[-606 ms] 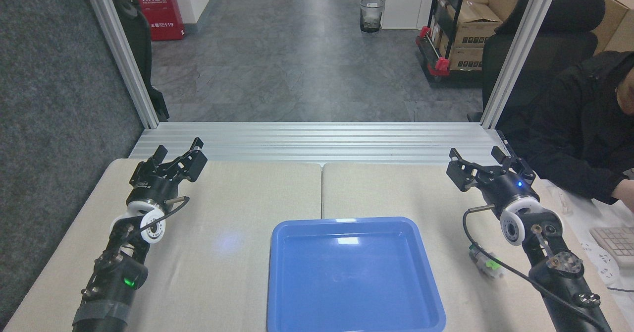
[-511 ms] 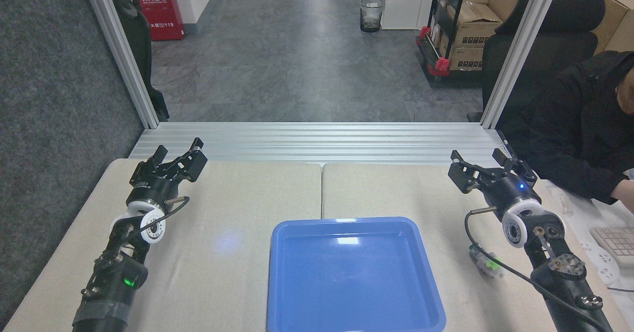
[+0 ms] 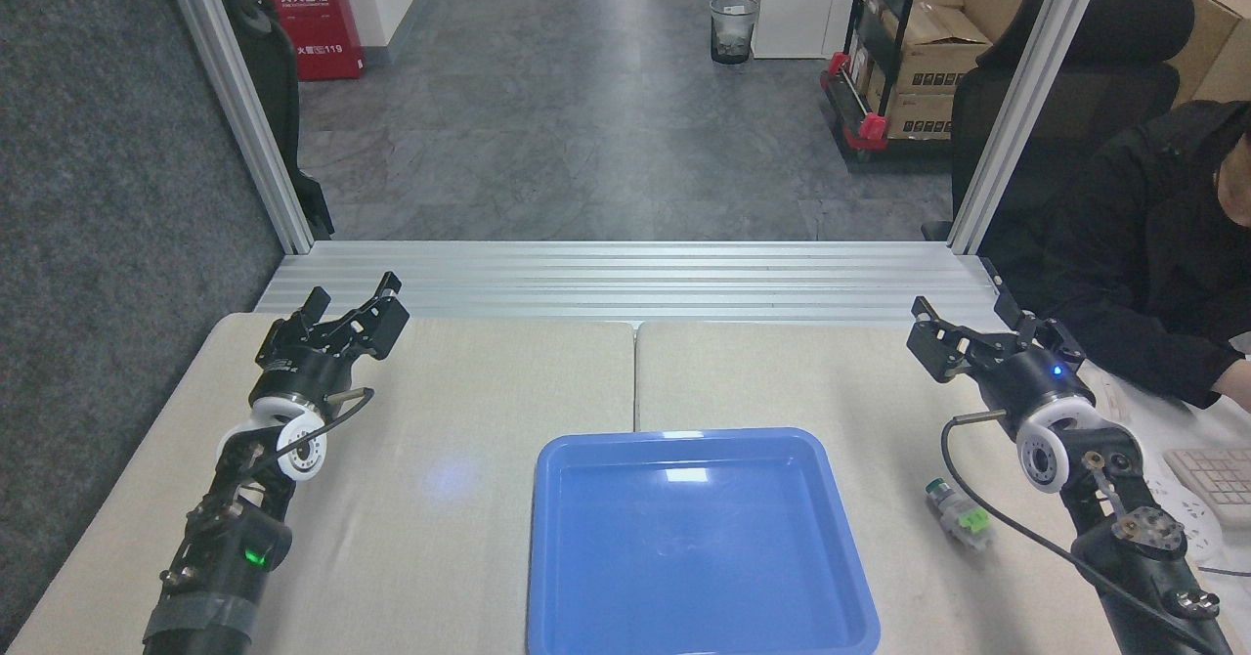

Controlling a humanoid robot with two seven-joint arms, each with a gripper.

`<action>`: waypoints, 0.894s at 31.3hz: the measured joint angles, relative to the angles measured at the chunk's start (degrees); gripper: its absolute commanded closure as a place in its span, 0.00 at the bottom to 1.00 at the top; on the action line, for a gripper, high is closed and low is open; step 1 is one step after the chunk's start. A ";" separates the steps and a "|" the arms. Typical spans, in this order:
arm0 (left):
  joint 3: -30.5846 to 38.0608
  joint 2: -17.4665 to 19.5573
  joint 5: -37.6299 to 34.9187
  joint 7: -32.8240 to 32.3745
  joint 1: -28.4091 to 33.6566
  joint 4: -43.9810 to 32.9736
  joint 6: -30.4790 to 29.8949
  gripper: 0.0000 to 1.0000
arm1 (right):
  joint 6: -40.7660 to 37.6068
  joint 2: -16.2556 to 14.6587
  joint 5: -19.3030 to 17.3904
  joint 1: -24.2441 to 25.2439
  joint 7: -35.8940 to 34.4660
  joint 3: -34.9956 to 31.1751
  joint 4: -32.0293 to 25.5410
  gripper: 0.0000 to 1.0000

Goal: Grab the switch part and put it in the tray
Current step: 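Move the right gripper toward the small white-green switch part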

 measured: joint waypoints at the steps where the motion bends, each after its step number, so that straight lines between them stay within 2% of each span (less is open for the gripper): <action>1: 0.00 0.00 0.01 0.00 0.00 0.00 0.00 0.00 | -0.03 -0.09 -0.03 0.02 0.00 -0.06 -0.02 0.01; 28: 0.00 0.00 0.04 0.00 -0.02 0.02 0.00 0.00 | -1.25 -1.11 -0.46 0.71 0.08 -0.97 -0.51 0.01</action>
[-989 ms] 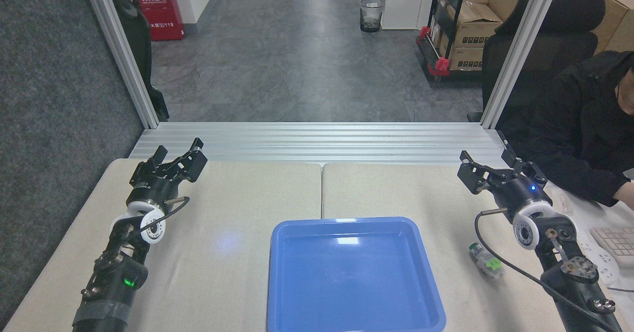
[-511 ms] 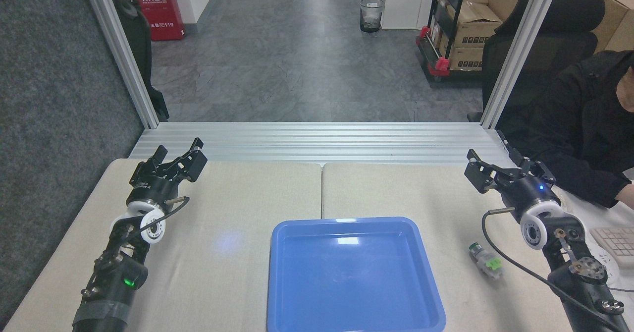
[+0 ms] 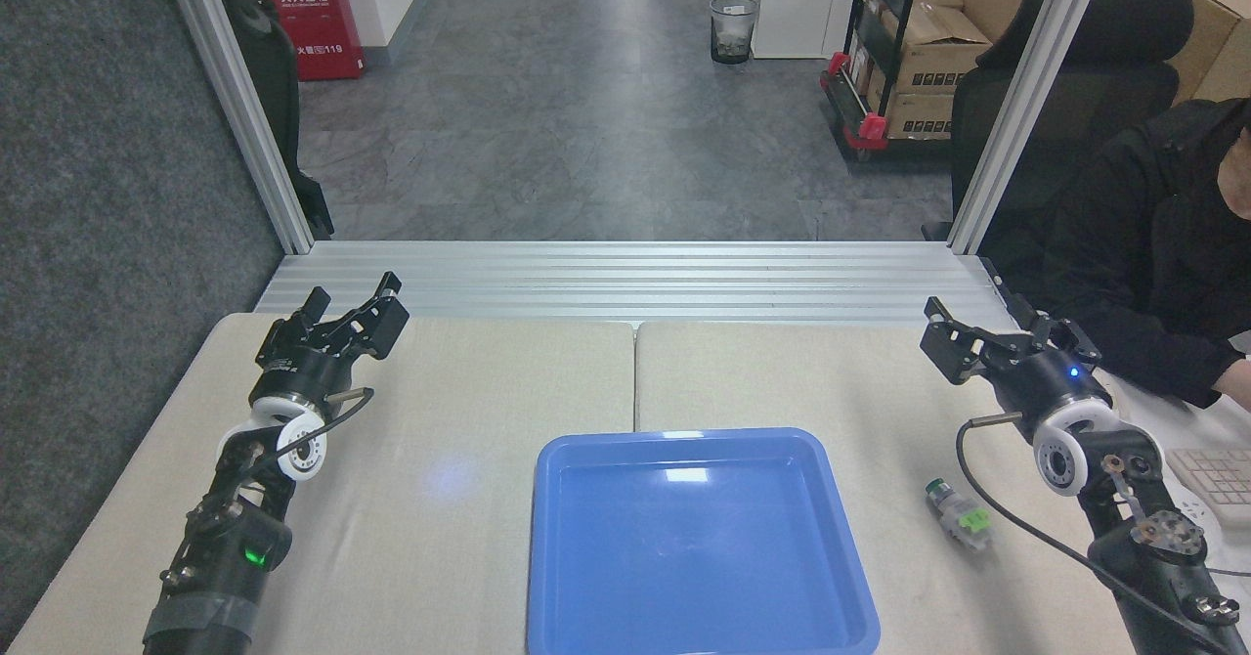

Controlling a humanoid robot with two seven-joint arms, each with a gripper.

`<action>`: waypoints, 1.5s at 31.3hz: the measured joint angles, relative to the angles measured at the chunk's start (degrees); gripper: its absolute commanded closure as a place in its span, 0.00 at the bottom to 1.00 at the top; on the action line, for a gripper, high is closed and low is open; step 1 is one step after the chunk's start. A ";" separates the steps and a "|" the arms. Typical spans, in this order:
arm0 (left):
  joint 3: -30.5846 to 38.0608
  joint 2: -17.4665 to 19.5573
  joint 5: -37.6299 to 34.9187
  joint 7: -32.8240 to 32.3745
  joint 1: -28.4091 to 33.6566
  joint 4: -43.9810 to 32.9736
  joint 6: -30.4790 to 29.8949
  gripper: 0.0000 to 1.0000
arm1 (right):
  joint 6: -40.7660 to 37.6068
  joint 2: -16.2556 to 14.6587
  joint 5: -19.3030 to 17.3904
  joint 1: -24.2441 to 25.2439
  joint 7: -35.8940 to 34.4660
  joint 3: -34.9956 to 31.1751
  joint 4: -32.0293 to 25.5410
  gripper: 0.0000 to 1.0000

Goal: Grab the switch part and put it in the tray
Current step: 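Move the right gripper toward the small white-green switch part, then lower the open right gripper over the switch part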

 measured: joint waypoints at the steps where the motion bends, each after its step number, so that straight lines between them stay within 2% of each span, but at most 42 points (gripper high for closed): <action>1: 0.00 0.00 0.00 0.00 0.00 0.00 0.00 0.00 | -0.04 -0.01 0.00 0.10 0.03 0.00 -0.07 0.01; 19: 0.00 0.00 0.00 0.00 -0.02 0.00 0.00 0.00 | -0.37 -0.23 0.01 1.70 0.12 0.31 -1.38 0.01; 33: 0.00 0.00 0.00 0.00 -0.03 0.00 0.00 0.00 | -6.54 -1.21 -0.13 9.37 0.50 0.35 -2.45 0.01; 47: 0.00 0.00 0.00 0.00 -0.03 0.00 0.00 0.00 | -6.93 -4.85 -7.98 16.96 0.44 0.00 -2.65 0.03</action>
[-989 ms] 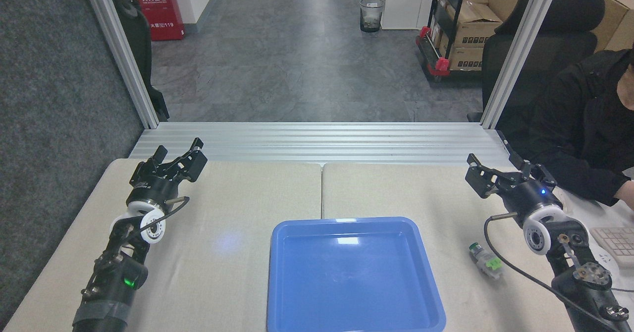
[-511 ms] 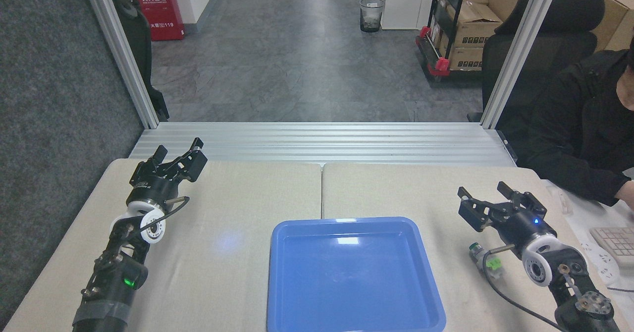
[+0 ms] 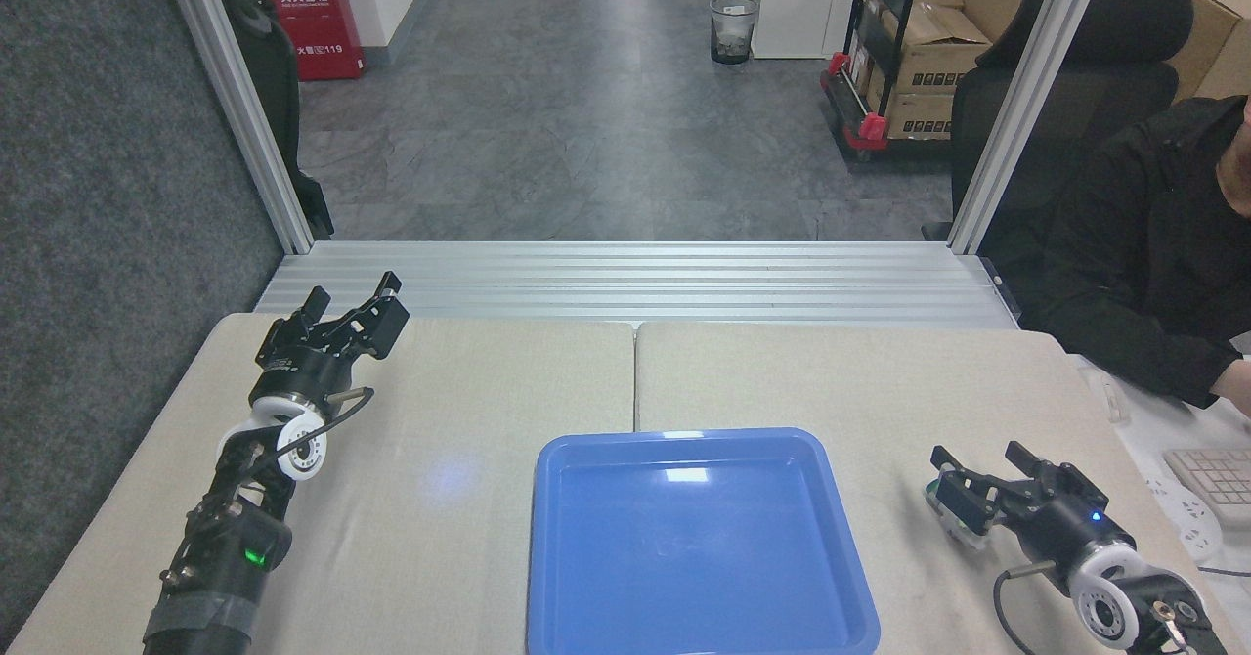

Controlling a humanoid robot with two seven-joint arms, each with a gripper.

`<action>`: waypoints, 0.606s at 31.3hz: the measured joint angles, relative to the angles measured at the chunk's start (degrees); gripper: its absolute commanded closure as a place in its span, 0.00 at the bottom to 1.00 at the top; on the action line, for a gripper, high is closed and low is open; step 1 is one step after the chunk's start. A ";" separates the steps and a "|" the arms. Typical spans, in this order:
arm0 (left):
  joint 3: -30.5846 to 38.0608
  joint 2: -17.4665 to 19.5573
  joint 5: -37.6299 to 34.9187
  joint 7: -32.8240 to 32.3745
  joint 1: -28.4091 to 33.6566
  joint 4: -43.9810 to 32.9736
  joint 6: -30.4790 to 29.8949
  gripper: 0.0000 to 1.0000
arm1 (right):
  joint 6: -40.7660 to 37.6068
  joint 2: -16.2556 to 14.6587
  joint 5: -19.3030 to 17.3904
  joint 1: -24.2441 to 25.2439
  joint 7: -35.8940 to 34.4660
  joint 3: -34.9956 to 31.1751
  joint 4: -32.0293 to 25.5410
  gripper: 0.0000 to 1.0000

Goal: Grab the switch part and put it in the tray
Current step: 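Lower the open right gripper over the switch part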

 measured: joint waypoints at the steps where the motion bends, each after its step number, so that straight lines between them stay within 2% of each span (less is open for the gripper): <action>1: 0.00 0.00 0.00 0.00 0.00 0.00 0.00 0.00 | 0.01 -0.23 -0.28 0.52 0.01 0.03 0.01 0.03; 9: 0.00 0.00 0.00 0.00 0.00 0.00 0.00 0.00 | 0.87 -1.55 -1.46 3.23 0.70 0.51 0.04 0.02; 19: 0.00 0.00 0.00 0.00 0.00 0.00 0.00 0.00 | 1.24 -2.94 -1.96 4.04 0.95 0.77 0.10 0.03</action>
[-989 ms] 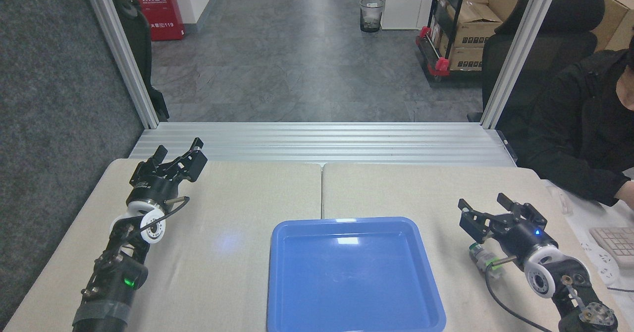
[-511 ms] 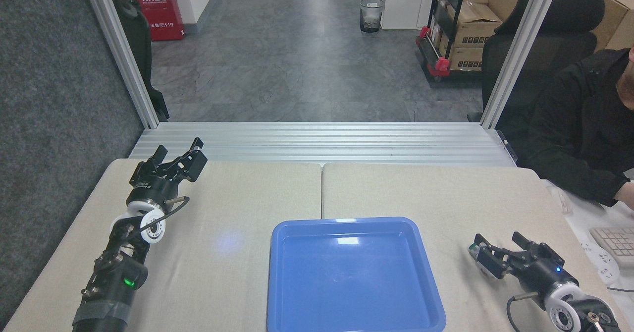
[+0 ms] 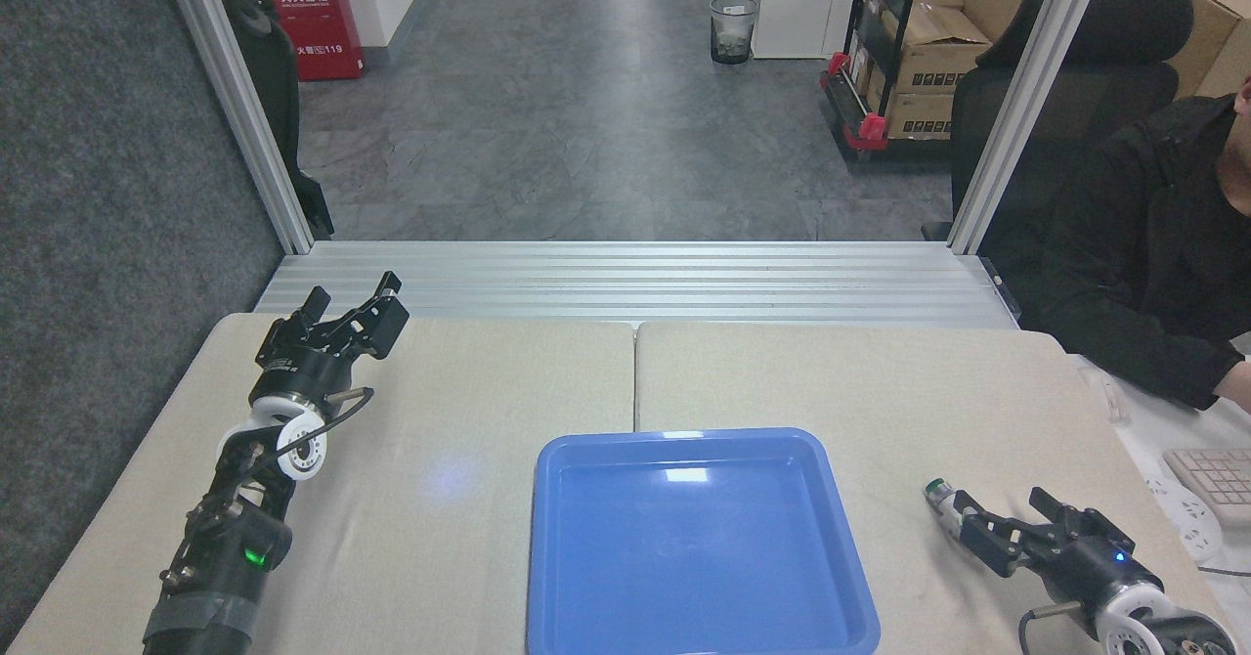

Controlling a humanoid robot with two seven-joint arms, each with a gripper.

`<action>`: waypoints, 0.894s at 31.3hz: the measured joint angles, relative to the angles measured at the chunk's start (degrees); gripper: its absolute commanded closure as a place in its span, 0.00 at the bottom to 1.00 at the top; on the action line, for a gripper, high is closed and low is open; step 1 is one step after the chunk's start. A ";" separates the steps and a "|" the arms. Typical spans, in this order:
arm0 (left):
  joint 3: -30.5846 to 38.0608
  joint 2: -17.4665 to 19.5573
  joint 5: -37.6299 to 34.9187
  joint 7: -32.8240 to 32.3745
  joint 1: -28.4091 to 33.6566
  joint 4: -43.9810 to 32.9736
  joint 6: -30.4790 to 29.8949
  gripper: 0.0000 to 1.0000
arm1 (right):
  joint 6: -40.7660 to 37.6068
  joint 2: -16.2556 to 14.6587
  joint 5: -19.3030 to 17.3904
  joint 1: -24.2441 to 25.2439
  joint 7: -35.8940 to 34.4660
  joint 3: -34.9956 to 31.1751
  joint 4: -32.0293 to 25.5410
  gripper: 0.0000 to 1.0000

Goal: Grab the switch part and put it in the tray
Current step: 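Lower the open right gripper over the switch part, then close the right gripper on the switch part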

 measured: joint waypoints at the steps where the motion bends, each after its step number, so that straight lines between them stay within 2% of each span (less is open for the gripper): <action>1: 0.00 0.00 0.00 0.00 0.00 0.00 0.00 0.00 | 0.00 -0.13 -0.02 0.04 0.00 0.01 0.01 0.03; 10: 0.00 0.00 -0.02 0.00 0.00 0.00 0.00 0.00 | -0.39 -1.13 -0.08 0.21 0.07 0.45 0.18 0.07; 16: 0.00 0.00 -0.02 0.00 0.00 0.00 0.00 0.00 | -0.10 -1.26 0.02 -0.19 0.07 1.54 0.46 0.02; 28: 0.00 0.00 -0.03 0.00 0.00 0.00 0.00 0.00 | -0.63 -0.14 0.02 -1.64 -0.01 3.29 1.02 0.02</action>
